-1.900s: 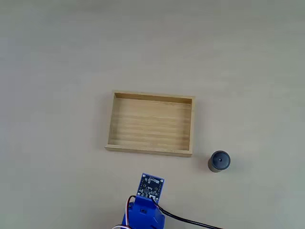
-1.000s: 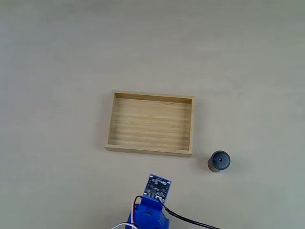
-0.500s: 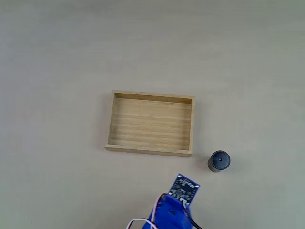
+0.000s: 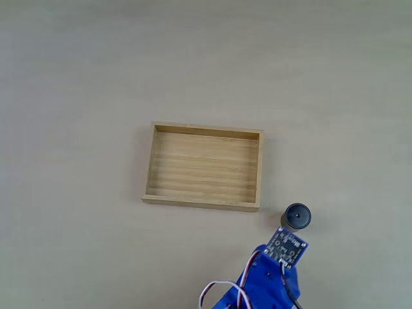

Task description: Place the black cylinder in the wooden box then return to rest.

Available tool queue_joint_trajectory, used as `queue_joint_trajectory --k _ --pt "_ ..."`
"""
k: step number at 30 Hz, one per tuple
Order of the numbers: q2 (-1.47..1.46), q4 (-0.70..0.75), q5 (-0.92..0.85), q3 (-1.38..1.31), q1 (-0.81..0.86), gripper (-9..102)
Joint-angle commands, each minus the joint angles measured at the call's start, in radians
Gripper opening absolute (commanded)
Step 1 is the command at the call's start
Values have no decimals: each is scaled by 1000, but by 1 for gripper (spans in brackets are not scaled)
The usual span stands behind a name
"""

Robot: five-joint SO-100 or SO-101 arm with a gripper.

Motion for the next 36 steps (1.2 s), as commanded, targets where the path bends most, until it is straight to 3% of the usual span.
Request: queue_joint_trajectory --k 1,36 --pt "77 -86 -18 -153 -28 27" --pt "400 -221 -26 -367 -55 30"
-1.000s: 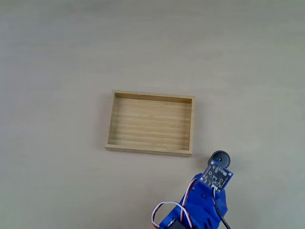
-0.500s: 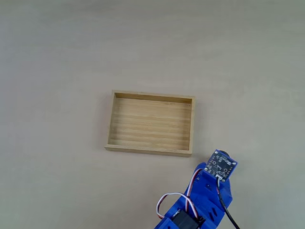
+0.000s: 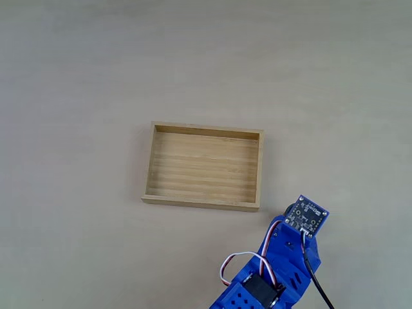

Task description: Place the black cylinder in the wooden box then return to rest.

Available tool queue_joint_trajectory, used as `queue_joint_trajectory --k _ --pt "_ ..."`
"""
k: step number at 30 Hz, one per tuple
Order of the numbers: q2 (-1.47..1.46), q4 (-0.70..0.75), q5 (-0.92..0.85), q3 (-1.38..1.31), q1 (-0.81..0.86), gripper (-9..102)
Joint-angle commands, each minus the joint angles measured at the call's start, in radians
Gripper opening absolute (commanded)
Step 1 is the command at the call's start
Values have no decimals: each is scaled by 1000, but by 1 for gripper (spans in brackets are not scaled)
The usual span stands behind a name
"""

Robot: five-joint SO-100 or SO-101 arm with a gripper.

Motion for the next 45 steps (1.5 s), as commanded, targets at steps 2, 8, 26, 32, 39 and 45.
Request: queue_joint_trajectory --k 2,8,26,32,39,45 --pt "17 -34 0 -132 -17 30" --pt "60 -48 0 -141 -34 30" --pt "147 -81 8 -199 -40 30" --pt "175 -91 9 -202 -37 30" --pt "210 -103 9 -232 -35 30" --pt "232 -107 11 -249 -35 29"
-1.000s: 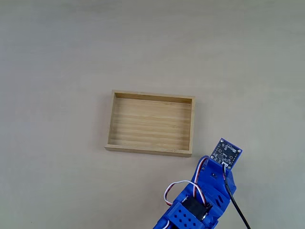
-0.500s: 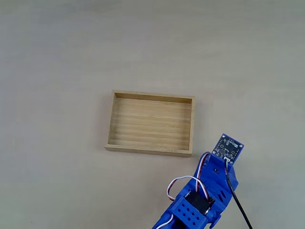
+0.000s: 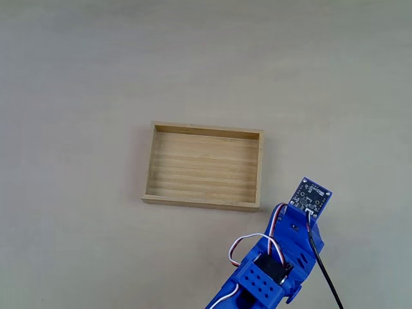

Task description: Place the black cylinder in the wooden box then return to rest.

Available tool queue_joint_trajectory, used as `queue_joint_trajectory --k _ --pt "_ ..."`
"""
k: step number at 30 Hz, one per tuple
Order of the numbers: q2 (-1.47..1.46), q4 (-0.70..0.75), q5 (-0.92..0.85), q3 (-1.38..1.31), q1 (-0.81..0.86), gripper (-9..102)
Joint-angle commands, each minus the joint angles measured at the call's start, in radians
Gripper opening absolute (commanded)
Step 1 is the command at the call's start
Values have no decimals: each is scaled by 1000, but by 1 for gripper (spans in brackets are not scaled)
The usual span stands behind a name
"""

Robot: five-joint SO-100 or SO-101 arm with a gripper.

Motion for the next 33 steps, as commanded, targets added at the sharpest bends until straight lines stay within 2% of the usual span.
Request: queue_joint_trajectory --k 1,5,11,21,33 --pt "-9 -38 11 -112 8 29" --pt "-8 -38 11 -106 5 29" --pt "-8 -38 11 -98 0 20" --pt "-58 -25 5 -100 0 18" --pt "-218 431 -49 -405 -41 18"
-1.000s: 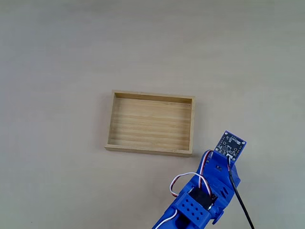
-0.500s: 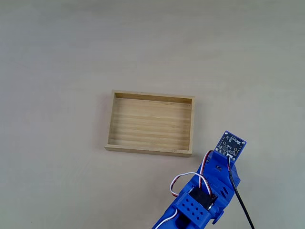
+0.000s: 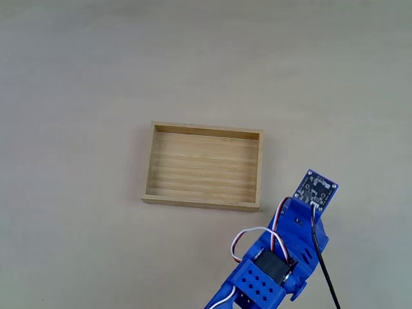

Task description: Place the black cylinder in the wooden box then return to rest.

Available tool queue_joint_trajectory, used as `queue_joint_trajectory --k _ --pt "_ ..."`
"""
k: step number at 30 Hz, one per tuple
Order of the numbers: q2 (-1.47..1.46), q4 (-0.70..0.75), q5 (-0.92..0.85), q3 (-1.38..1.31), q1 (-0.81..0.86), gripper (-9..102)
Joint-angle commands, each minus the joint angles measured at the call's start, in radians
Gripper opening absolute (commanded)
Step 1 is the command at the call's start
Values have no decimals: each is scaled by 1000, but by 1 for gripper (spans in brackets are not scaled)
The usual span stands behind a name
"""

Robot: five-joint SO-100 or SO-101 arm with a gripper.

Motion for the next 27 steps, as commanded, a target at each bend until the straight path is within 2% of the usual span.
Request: queue_joint_trajectory --k 1,6,16,20,27 --pt "-109 163 -32 -261 -26 18" --pt "-110 272 -46 -385 -74 18" --pt "-114 268 -37 -400 -305 18" --pt "-104 245 -52 -367 -413 18" --pt "-75 61 -60 -209 -514 18"
